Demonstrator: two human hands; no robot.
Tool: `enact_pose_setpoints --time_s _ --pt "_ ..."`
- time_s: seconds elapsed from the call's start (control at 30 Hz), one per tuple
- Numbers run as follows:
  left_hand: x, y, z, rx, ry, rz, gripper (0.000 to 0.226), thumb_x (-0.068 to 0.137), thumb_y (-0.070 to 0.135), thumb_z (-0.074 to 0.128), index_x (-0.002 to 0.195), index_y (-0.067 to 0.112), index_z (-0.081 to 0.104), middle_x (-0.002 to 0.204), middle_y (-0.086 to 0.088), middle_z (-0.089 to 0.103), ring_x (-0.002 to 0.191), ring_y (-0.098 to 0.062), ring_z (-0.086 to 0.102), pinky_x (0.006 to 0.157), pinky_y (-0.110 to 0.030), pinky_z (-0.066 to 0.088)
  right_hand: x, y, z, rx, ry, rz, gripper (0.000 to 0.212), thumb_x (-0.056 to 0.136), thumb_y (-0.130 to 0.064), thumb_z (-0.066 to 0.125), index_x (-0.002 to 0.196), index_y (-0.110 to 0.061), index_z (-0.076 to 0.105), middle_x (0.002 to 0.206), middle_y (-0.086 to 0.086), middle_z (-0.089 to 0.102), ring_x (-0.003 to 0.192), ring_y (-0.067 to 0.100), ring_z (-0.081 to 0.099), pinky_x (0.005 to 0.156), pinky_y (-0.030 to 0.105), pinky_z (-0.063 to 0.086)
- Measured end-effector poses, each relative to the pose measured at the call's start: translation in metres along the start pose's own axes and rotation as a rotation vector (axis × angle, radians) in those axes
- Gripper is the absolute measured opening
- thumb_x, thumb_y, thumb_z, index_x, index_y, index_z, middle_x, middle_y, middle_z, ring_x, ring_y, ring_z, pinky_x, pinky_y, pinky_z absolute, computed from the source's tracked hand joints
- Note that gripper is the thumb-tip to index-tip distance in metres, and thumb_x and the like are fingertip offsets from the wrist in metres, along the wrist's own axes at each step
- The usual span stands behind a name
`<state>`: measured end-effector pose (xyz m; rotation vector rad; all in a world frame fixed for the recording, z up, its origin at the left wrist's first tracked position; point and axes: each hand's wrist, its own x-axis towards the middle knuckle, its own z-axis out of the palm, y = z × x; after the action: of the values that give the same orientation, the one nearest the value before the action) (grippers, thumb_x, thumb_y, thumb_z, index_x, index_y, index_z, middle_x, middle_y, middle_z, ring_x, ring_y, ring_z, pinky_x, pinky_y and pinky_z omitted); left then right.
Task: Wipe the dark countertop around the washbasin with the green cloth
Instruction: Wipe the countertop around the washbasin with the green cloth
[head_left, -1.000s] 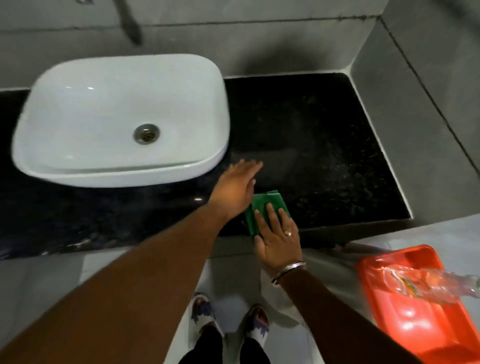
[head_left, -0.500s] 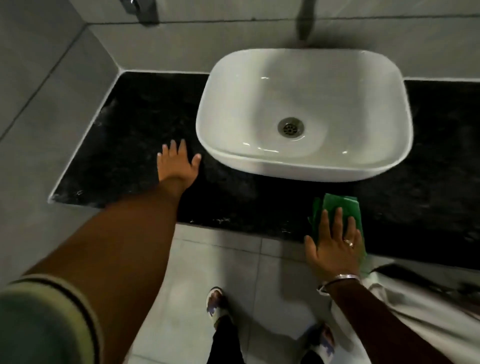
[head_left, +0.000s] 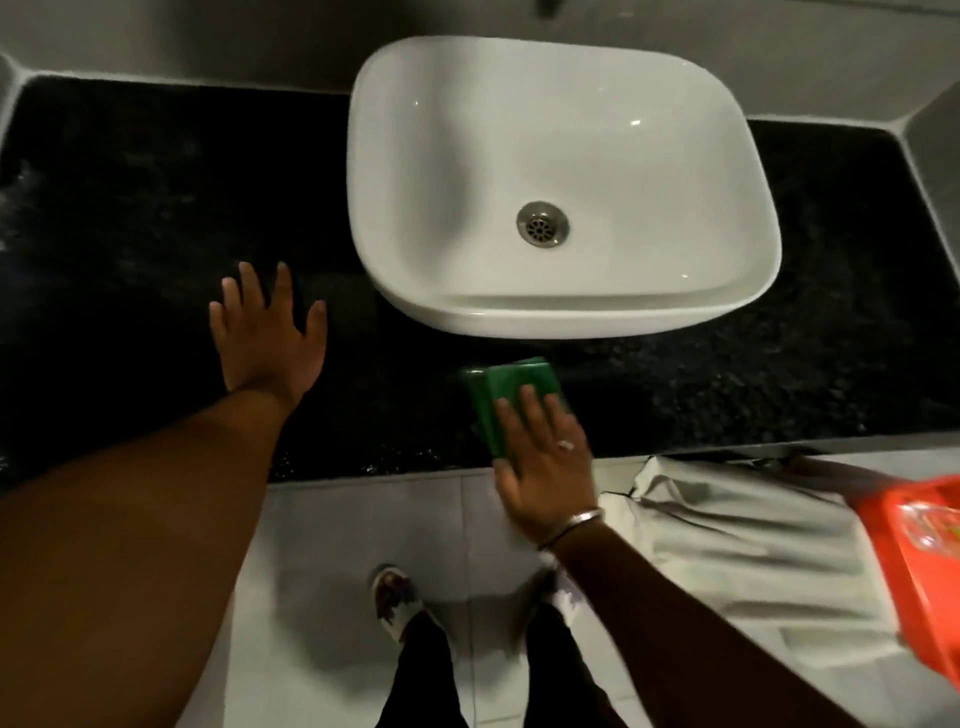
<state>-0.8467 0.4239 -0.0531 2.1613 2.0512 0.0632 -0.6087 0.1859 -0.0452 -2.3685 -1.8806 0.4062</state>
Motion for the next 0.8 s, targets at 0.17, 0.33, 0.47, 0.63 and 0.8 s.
enact_pose_setpoints --time_s 0.17,0.33,0.47,0.63,0.8 --pt "0.0 0.0 -0.001 -0.02 -0.005 -0.026 0.068 0.096 0.055 0.031 0.156 0.024 0.019 0.164 -0.017 0.01 0.151 -0.036 0.007 0.122 -0.052 0.006 0.003 0.117 -0.033 -0.073 0.103 0.395 0.067 0.086 -0.041 0.03 0.142 -0.007 0.043 0.149 0.028 0.036 0.13 0.054 0.037 0.105 0.06 0.034" --pt "0.003 0.001 0.003 0.005 -0.008 -0.044 0.067 0.096 0.056 0.028 0.155 0.027 0.018 0.165 -0.015 0.01 0.152 -0.034 0.008 0.122 -0.051 0.006 0.018 0.032 -0.011 -0.04 0.136 0.458 0.077 0.085 -0.05 0.032 0.145 -0.002 0.035 0.15 0.031 0.031 0.134 0.053 0.032 0.11 0.058 0.026" --pt "0.002 -0.001 0.004 -0.013 0.009 -0.044 0.065 0.096 0.055 0.029 0.154 0.028 0.022 0.164 -0.015 0.013 0.151 -0.034 0.011 0.122 -0.051 0.008 0.023 -0.086 0.01 0.04 0.012 0.128 0.082 0.08 -0.054 0.04 0.147 -0.007 0.034 0.154 0.023 0.028 0.141 0.047 0.025 0.115 0.054 0.02" --pt "0.003 -0.006 0.007 -0.027 0.033 -0.041 0.065 0.093 0.055 0.032 0.152 0.028 0.028 0.163 -0.015 0.019 0.15 -0.034 0.016 0.122 -0.05 0.012 0.017 -0.094 0.016 -0.074 -0.206 -0.551 0.077 0.08 -0.054 0.044 0.15 -0.026 0.028 0.159 0.005 0.021 0.146 0.031 0.023 0.12 0.046 0.009" --pt "0.002 -0.002 0.003 -0.033 -0.012 -0.049 0.065 0.093 0.056 0.03 0.153 0.029 0.028 0.163 -0.014 0.019 0.15 -0.034 0.015 0.122 -0.05 0.012 0.023 0.007 -0.009 -0.195 -0.146 -0.433 0.065 0.086 -0.046 0.043 0.149 -0.034 0.029 0.158 0.0 0.026 0.143 0.029 0.03 0.114 0.046 0.021"
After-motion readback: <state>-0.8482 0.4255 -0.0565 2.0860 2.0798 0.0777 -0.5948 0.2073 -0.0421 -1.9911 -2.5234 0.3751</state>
